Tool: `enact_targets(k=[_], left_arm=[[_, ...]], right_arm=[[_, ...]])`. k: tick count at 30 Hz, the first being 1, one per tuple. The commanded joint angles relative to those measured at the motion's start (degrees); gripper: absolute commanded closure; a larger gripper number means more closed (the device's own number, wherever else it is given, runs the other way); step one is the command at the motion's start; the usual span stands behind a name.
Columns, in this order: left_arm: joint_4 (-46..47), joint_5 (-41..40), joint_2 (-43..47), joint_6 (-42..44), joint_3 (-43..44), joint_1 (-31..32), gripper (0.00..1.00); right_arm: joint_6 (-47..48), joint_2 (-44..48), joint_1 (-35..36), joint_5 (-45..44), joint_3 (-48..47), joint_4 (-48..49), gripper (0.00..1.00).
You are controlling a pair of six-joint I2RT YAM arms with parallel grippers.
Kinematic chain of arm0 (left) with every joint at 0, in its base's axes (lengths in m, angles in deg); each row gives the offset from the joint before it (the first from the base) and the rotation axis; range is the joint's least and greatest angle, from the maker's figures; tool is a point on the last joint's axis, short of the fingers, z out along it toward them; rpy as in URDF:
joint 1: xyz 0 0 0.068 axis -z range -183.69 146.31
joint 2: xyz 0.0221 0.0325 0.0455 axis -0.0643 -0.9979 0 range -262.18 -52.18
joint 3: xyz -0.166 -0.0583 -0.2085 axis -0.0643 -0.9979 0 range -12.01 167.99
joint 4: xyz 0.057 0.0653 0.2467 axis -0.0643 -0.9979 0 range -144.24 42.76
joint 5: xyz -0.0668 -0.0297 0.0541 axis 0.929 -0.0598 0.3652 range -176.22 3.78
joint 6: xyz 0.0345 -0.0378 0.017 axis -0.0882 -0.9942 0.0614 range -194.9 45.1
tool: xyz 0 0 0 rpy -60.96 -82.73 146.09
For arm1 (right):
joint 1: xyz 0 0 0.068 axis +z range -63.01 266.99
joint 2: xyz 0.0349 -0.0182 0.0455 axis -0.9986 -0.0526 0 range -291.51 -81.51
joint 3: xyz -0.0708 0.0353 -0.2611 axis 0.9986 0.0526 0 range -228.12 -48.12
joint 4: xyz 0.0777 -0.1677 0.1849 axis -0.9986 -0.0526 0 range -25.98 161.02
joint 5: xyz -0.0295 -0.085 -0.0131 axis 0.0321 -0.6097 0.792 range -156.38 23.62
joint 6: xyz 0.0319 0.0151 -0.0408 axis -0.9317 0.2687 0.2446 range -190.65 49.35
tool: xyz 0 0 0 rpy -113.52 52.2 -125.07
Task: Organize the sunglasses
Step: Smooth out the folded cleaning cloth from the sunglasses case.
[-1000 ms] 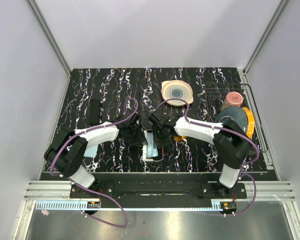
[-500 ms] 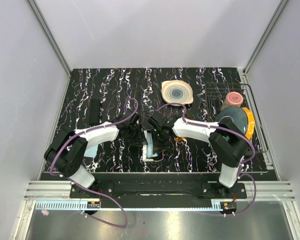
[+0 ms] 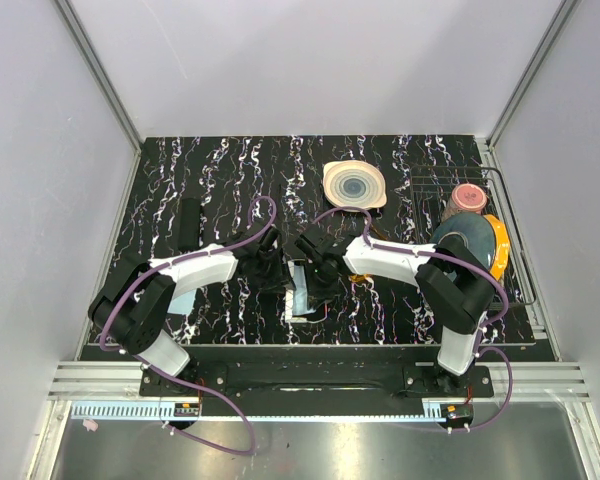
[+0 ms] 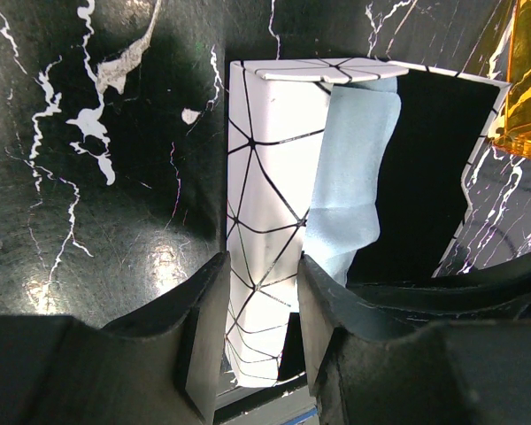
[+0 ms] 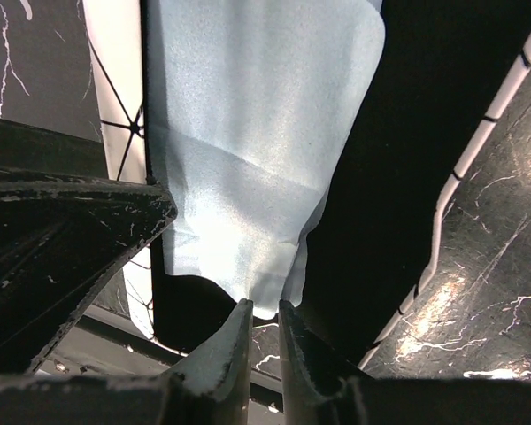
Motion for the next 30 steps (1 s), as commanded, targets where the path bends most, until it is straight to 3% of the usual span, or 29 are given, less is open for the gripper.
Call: enact_targets(k=[1, 10, 22, 30], left_arm=[[-1.6, -0.7, 0.3, 0.8, -1.2, -0.1, 0.6], [-1.6, -0.7, 0.2, 0.7, -1.3, -0.1, 0.6], [-1.6, -0.9, -0.2, 0.6, -1.4, -0.2, 0.61], [-1.7, -0.8, 0.0, 0.8, -1.2, -0.2, 0.61]], right_arm=[[-0.6, -0.1, 0.7, -0.9, -1.2, 1.2, 0.79], [-1.3, 0.6, 0.8, -2.6, -0.9, -1.2, 0.96], [-0.6, 0.9, 0.7, -3.3, -1.2, -4.1, 1.0], [-0.7, 1.9, 0.7, -5.3, -2.6, -3.9, 0.74]])
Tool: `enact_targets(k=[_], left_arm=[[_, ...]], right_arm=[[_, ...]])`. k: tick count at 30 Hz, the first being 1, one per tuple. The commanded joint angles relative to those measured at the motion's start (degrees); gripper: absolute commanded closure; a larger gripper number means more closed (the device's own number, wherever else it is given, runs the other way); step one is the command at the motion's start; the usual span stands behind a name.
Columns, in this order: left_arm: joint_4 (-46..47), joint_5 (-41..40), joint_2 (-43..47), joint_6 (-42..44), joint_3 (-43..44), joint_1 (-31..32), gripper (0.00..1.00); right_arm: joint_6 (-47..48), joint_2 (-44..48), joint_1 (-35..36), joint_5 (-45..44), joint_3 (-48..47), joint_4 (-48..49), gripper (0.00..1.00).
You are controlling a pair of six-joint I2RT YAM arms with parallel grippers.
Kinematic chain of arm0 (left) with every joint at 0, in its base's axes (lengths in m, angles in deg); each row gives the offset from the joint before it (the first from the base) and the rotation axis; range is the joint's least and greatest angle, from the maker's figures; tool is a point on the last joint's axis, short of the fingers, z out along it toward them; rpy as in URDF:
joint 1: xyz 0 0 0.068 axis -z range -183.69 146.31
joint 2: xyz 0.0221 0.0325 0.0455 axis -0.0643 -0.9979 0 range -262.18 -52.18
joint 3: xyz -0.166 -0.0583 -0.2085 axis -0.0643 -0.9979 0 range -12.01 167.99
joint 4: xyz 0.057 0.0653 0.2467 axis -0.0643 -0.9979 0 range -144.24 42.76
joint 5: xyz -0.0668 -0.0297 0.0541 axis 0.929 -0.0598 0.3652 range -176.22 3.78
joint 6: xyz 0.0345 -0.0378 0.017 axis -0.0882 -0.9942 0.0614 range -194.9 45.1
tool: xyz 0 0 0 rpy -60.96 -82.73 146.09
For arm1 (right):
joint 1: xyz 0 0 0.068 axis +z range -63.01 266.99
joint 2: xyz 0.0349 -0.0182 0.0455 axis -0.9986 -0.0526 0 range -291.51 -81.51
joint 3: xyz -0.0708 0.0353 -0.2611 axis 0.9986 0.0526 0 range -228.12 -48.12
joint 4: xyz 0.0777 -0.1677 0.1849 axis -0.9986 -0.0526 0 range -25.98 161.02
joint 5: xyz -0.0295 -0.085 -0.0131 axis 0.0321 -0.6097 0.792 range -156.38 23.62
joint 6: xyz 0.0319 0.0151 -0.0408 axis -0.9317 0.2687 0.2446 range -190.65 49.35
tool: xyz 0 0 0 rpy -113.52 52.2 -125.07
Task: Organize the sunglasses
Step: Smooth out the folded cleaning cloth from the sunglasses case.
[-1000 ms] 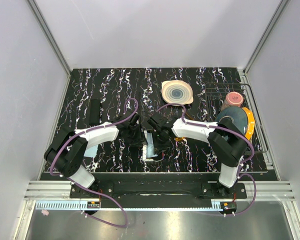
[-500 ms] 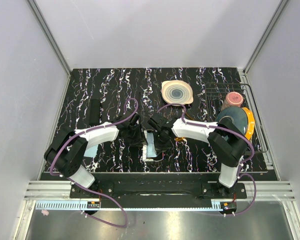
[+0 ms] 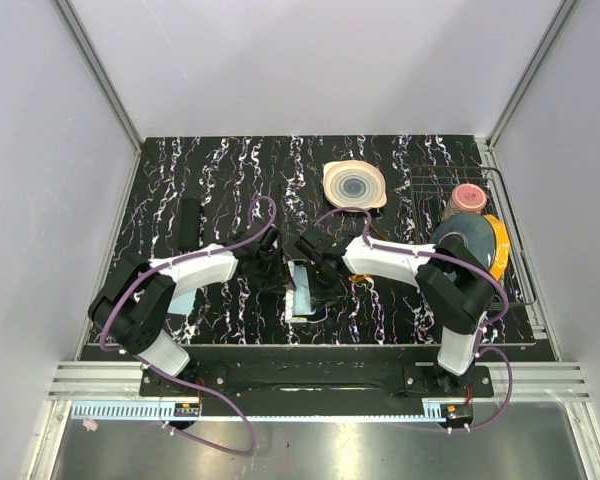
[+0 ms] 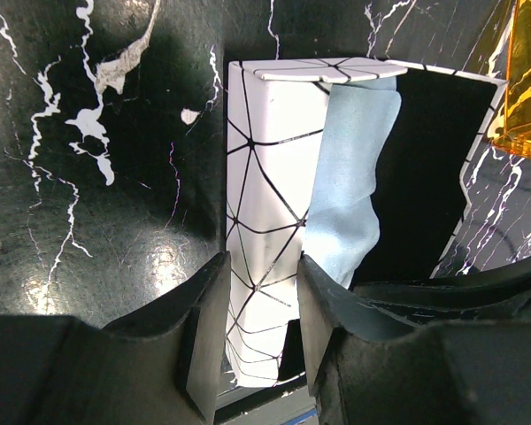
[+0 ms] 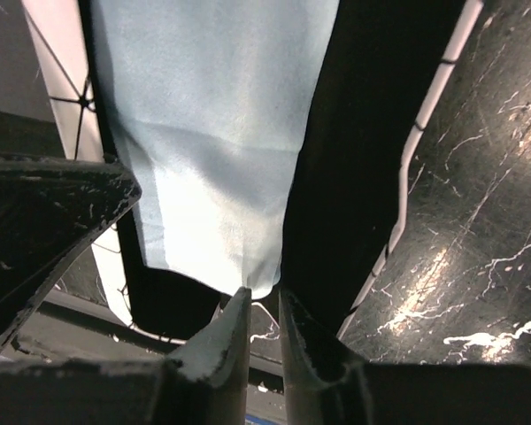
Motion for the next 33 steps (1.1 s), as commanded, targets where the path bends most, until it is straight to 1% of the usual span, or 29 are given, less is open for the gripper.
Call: enact_targets(k=[1, 5, 7, 10, 11, 15, 19, 20, 23, 24, 28, 33], left_arm=[[-2.0, -0.9, 0.0, 0.8, -1.1, -0.1, 0.61], [-2.5, -1.7, 1.2, 1.1, -0.9, -0.2, 0.61], [-2.7, -2.6, 2.2, 1.2, -0.9, -0.2, 0.61], [-2.8, -3.9, 4.7, 1.5, -0.7, -0.2, 0.61], [-2.8, -4.1, 6.0, 1.5, -0.4, -0.1, 0.61], [-2.4, -4.7, 7.9, 2.0, -0.1, -0.2, 0.61], [-2.1, -4.7, 8.6, 2.2, 0.1, -0.1, 0.61], [-2.2, -4.6, 8.6, 2.2, 0.1, -0.1, 0.61], [-2.2, -4.3, 9.0, 1.9, -0.3, -0.2, 0.62], [-2.1, -4.2, 9.3, 1.8, -0.4, -0.1, 0.62], [-0.7, -3.9, 11.2, 1.5, -1.6, -0.1, 0.71], [3.0, -2.7, 13.3, 1.4, -3.9, 0.1, 0.76]], right_arm=[[0.2, 2.6, 0.5, -3.6, -3.1, -1.0, 0.75], [-0.7, 5.1, 0.5, -7.6, -5.2, -2.2, 0.74], [-1.0, 6.3, 0.3, -11.3, -6.3, -2.7, 0.73], [-0.3, 6.5, -0.6, -13.6, -7.6, -2.5, 0.76], [0.3, 6.2, -0.9, -12.7, -8.0, -1.5, 0.8], [2.2, 2.1, -1.6, -11.1, -10.9, -0.4, 0.87], [3.9, -0.3, -1.9, -8.2, -11.0, 3.6, 0.89], [3.9, -1.0, -1.9, -5.0, -11.1, 4.3, 0.89], [4.1, -3.2, -2.0, -1.8, -10.2, 7.2, 0.91], [4.0, -4.1, -2.0, -1.4, -9.6, 7.7, 0.92], [4.2, -5.7, -2.0, -1.6, -8.9, 11.3, 0.94], [3.4, -6.6, -2.4, -4.1, -8.7, 14.1, 0.96]])
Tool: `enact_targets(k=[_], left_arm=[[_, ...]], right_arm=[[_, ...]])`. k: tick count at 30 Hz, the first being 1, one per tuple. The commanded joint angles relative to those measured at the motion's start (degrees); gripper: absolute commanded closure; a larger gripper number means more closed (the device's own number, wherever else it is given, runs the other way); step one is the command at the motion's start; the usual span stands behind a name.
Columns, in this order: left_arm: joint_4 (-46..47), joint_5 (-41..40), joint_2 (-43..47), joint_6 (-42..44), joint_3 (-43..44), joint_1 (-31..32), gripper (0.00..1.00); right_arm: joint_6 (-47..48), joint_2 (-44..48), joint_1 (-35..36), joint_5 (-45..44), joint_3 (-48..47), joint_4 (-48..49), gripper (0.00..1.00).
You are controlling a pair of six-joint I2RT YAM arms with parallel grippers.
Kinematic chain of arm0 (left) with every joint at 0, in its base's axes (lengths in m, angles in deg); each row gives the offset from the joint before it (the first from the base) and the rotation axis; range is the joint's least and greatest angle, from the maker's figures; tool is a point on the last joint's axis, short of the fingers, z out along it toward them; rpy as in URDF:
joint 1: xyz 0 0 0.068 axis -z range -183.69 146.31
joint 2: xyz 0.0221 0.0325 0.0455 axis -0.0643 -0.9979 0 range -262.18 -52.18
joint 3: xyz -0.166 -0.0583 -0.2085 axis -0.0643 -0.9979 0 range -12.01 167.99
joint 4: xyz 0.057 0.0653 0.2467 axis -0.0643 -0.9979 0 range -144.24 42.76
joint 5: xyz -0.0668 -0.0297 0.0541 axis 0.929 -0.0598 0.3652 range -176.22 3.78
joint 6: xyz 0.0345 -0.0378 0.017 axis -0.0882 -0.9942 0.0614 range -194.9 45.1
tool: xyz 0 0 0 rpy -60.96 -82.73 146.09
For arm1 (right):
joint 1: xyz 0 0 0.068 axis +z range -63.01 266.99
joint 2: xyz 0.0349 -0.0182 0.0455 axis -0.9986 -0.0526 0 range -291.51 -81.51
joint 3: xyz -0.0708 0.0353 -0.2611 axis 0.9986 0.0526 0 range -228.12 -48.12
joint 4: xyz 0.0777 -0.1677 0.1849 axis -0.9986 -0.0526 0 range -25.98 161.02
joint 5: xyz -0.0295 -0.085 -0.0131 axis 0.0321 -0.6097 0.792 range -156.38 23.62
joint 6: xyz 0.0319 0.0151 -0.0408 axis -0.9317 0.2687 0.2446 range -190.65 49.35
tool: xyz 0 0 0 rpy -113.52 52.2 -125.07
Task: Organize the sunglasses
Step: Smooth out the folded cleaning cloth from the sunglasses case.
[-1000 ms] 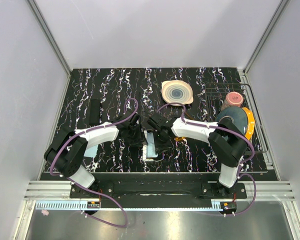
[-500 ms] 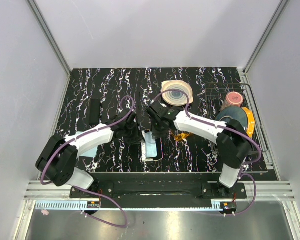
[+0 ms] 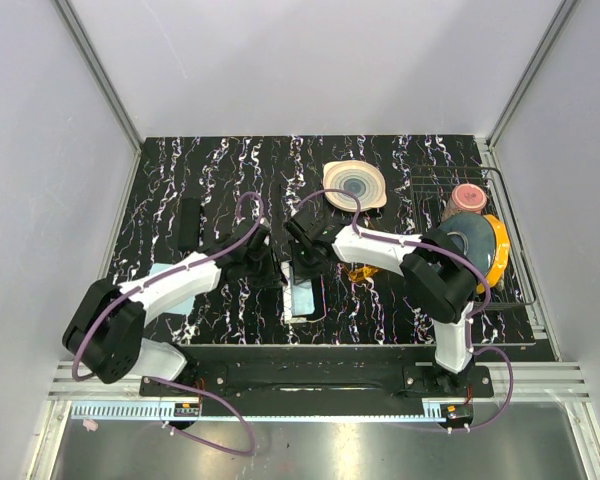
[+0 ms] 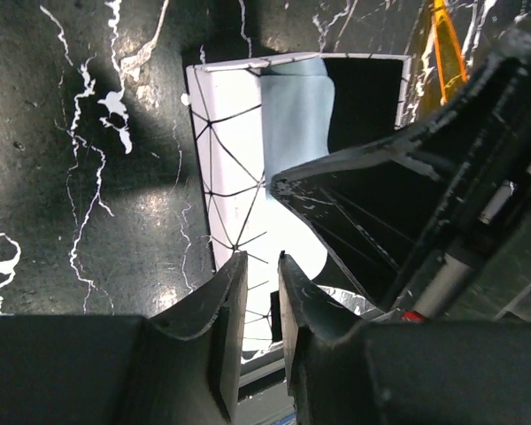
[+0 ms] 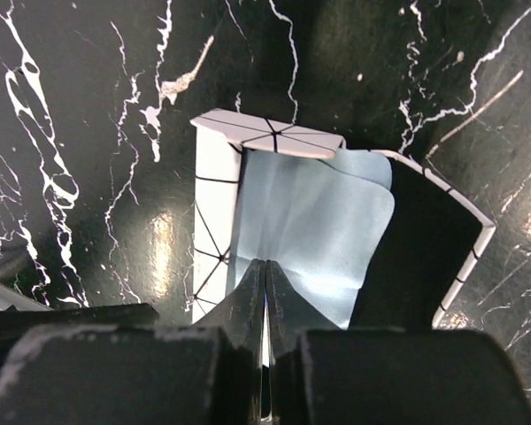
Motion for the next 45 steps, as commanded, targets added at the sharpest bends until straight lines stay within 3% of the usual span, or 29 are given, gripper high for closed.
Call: enact_targets(k=[1, 10, 21, 36, 43, 45], left_arm=[[6.1, 0.1, 4.1, 0.0, -2.2, 0.3, 0.76], [15.9, -4.9, 9.4, 0.0, -7.6, 5.8, 0.78], [25.1, -20.4, 7.2, 1.6, -13.2, 17.3, 0.81], [20.3, -27.0, -8.1, 4.5, -5.3, 24.7, 0.87], [17.0, -28.7, -6.8, 3.0, -5.4, 25.4, 0.86], [15.9, -30.0, -3.9, 2.5, -6.1, 25.4, 0.8]], right_arm=[[0.1, -0.1, -0.7, -1.7, 0.0, 4.5, 0.96], [0.4, -1.3, -1.2, -4.9, 1.8, 5.1, 0.97], [1.7, -2.0, -1.8, -13.1, 4.3, 11.2, 1.0], [3.0, -3.3, -2.0, -12.9, 2.3, 12.3, 0.99], [3.7, -2.7, -2.4, -12.4, 1.5, 12.4, 0.97], [3.8, -1.9, -2.5, -12.0, 1.3, 12.4, 0.95]])
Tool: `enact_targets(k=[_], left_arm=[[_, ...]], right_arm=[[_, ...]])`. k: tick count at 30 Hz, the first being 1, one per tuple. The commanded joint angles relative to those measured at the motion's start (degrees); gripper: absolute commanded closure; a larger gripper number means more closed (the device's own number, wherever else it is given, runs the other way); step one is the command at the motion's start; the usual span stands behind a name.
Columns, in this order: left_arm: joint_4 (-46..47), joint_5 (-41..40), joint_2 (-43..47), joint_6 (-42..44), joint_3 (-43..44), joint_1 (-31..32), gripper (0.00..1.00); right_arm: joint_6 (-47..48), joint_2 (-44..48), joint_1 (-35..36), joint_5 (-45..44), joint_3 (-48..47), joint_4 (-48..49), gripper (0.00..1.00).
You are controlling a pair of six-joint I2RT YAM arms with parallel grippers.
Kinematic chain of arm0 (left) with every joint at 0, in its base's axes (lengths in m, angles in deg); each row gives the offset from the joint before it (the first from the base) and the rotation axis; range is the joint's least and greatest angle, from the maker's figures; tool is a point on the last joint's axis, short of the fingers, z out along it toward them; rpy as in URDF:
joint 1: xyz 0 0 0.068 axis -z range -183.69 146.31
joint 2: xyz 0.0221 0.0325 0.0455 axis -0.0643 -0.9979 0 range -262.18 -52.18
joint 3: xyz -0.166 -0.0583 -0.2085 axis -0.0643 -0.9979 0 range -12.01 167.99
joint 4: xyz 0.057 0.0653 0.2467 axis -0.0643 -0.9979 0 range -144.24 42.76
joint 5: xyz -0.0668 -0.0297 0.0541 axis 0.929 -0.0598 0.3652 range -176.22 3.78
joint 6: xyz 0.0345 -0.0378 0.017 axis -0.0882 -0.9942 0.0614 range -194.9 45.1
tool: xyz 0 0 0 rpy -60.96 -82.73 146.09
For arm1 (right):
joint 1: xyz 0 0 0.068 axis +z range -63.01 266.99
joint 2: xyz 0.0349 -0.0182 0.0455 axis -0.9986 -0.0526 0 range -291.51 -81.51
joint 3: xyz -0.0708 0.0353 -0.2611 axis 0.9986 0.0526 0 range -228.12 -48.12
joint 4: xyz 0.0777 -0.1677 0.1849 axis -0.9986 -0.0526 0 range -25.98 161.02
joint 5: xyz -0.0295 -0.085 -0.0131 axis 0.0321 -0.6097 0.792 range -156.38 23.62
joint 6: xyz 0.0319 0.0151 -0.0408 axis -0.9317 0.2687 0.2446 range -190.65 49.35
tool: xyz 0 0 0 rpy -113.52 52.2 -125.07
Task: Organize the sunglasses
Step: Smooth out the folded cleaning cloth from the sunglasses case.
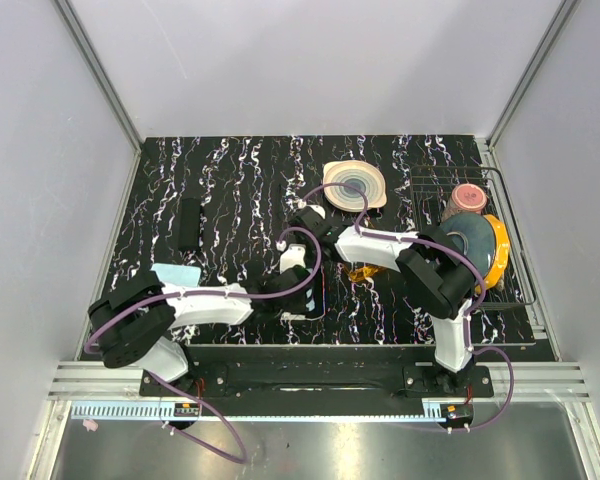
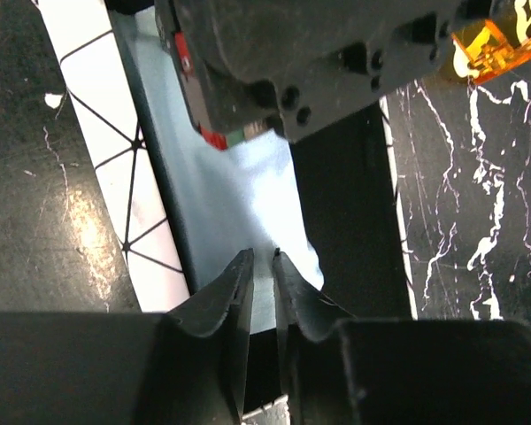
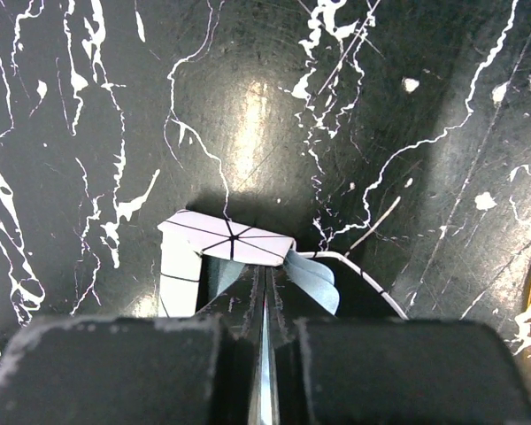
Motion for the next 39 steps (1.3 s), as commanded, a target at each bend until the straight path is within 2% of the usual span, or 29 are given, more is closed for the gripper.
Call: enact_targets(k=[1, 2, 5, 8, 17, 21, 25, 30, 33, 39], left_arm=[[-4.0, -2.3, 4.1, 1.0, 0.5, 1.2, 0.78], [-5.0, -3.6, 5.5, 1.1, 0.5, 1.2, 0.69], [-7.1, -5.8, 10.3, 1.9, 1.3, 1.2, 0.53], [-8.4, -6.9, 14.5, 2.8, 2.4, 1.2, 0.47], [-13.9, -9.6, 23.3, 0.6, 2.9, 0.2, 0.45], [-14.1, -6.4, 26.0, -1.0, 0.0, -4.1, 0.44], [-13.6, -2.2, 26.2, -1.4, -2.0, -8.3, 0.44], [-11.7, 3.7, 25.5, -1.2, -3.2, -12.8, 0.44], [-11.6, 5.0, 25.2, -0.7, -3.2, -13.8, 0.44], [-11.6, 6.1, 25.0, -0.5, -3.6, -14.9, 0.44]], right_arm=[[2.3, 0.0, -0.4, -1.8, -1.8, 1.0, 0.94], [2.4, 0.5, -0.4, -1.2, -2.0, 0.9, 0.93], [2.4, 1.3, -0.4, -0.7, -3.0, 0.1, 0.89], [2.3, 2.2, -0.4, -0.4, -3.9, -0.8, 0.87], [0.8, 6.6, -0.4, 0.7, -3.8, -4.4, 0.74], [-1.3, 9.9, -0.5, 1.5, -1.1, -4.1, 0.74], [-3.1, 10.4, -0.7, 3.4, 0.1, -3.0, 0.82], [-4.2, 6.3, -0.8, 7.3, -1.2, -2.6, 0.96], [-4.6, 4.0, -0.6, 7.4, -1.9, -2.6, 1.0], [-3.4, -1.0, -0.6, 6.2, -4.3, -2.2, 1.0]])
